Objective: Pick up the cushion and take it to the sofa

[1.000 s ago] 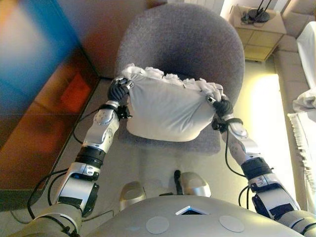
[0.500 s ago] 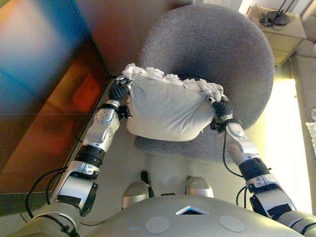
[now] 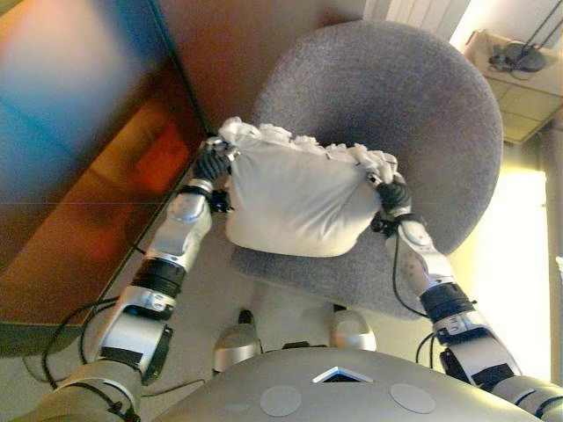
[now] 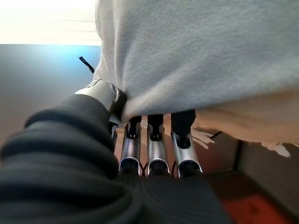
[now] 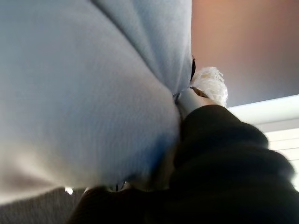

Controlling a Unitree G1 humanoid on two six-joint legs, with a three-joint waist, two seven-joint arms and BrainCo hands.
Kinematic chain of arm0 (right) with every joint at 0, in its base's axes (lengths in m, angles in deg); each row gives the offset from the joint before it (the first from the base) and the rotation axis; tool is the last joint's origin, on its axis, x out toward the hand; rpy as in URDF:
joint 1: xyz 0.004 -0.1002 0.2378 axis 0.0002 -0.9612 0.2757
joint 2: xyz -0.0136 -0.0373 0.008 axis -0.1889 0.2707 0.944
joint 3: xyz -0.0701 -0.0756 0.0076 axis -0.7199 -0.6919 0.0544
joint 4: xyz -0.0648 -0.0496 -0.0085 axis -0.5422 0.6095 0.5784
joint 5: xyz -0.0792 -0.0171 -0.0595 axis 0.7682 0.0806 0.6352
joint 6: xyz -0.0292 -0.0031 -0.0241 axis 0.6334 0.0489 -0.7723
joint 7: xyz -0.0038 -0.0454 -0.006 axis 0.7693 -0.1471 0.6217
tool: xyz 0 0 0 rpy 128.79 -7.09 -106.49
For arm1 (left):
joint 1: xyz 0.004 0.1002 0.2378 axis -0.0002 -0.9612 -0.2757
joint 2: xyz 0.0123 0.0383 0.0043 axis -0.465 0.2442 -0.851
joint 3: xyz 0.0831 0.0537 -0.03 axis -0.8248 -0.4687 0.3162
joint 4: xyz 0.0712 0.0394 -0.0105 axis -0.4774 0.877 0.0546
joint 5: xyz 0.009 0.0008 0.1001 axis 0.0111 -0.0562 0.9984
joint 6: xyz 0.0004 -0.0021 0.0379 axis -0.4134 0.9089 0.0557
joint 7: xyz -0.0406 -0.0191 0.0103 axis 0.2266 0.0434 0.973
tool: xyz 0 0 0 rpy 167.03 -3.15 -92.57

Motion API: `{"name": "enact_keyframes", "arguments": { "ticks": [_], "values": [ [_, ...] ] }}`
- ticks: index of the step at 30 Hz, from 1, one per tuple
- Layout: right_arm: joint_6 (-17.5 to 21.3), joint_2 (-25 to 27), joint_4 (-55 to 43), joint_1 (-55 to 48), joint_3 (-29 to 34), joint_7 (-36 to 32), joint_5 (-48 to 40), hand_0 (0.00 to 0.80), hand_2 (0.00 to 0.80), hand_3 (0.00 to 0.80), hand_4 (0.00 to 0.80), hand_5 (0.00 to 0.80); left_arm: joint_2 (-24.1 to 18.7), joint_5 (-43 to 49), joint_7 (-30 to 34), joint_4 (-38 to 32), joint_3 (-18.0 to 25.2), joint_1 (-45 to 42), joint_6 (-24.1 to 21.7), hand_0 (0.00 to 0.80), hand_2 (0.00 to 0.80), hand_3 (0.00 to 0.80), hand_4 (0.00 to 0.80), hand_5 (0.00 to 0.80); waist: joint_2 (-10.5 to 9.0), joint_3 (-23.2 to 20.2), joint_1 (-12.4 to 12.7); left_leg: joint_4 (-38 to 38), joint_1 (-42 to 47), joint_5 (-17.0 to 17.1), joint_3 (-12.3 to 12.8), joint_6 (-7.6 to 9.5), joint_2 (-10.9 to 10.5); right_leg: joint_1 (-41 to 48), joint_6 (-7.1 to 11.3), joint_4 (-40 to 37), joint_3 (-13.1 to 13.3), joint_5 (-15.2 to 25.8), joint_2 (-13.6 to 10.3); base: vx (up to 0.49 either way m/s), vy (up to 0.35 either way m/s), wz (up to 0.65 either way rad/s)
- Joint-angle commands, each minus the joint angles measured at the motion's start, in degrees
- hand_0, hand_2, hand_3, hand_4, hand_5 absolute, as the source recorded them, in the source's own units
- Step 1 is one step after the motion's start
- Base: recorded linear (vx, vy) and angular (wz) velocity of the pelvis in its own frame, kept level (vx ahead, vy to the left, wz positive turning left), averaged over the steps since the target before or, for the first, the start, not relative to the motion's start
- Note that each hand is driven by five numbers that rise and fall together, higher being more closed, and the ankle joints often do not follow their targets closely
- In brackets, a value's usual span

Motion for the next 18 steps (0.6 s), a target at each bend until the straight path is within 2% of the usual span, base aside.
{"name": "enact_keyframes", "arguments": {
  "ticks": [1, 3, 6, 13, 18],
  "values": [
    [3.73, -3.05, -5.19, 6.05, 3.79, -1.59, -2.21, 0.8, 0.8, 0.8, 0.8, 0.8, -1.33, 0.19, 0.58, -3.31, 1.26, 4.93, -2.58, 0.8, 0.8, 0.8, 0.8, 0.8, -2.84, -2.94, -0.15, 7.98, 1.59, -9.33, 1.24, 3.14, -0.35, -6.48, 3.8, 1.44, 4.39, 5.72, -4.26, 0.197, -0.123, 0.05],
    [2.77, -2.62, -5.8, 5.98, 3.68, -1.47, -2.36, 0.8, 0.8, 0.8, 0.8, 0.8, -1.45, 0.43, 1.09, -4.01, 2.18, 3.8, -2.19, 0.8, 0.8, 0.8, 0.8, 0.8, -2.8, -3.05, -0.15, 9.03, 1.29, -9.01, 1.92, 2.82, 0.85, -6.14, 3.53, 2.32, 3.89, 4.33, -3.71, 0.187, -0.088, -0.05],
    [2.43, -2.25, -6.27, 4.77, 3.56, -1.37, 0.29, 0.8, 0.8, 0.8, 0.8, 0.8, -1.36, -0.71, 1.63, -3.77, 2.49, 2.9, -2.67, 0.8, 0.8, 0.8, 0.8, 0.8, -2.28, -3.52, -0.78, 8.52, 1.23, -6.95, 4.45, 2.24, 3.07, -4.81, 2.85, 2.25, 1.86, 2.83, -2.97, 0.169, -0.039, -0.03],
    [1.59, -0.78, -5.82, 4.88, 4.57, -0.75, 1.56, 0.8, 0.8, 0.8, 0.8, 0.8, -0.11, -1.36, 0.86, -3.65, 1.99, 1.92, -2.67, 0.8, 0.8, 0.8, 0.8, 0.8, -0.92, -2.95, -1.49, 4.46, 1.98, -4.83, 4.27, 1.67, 4.14, -5.95, 3.23, 3.86, 1.99, 1.32, -2.21, 0.071, -0.021, 0.08],
    [0.36, 0.46, -3.8, 5.78, 6.64, -0.64, -0.31, 0.8, 0.8, 0.8, 0.8, 0.8, 0.49, -0.09, -0.79, -2.63, 0.59, 3.05, -0.75, 0.8, 0.8, 0.8, 0.8, 0.8, -1.23, -1.15, -1.38, 5.94, 0.72, -5.14, 3.79, 1.35, 4.77, -7.4, 3.88, 6.04, 2.42, 0.75, -2.33, 0.043, -0.087, 0.0]
  ]
}}
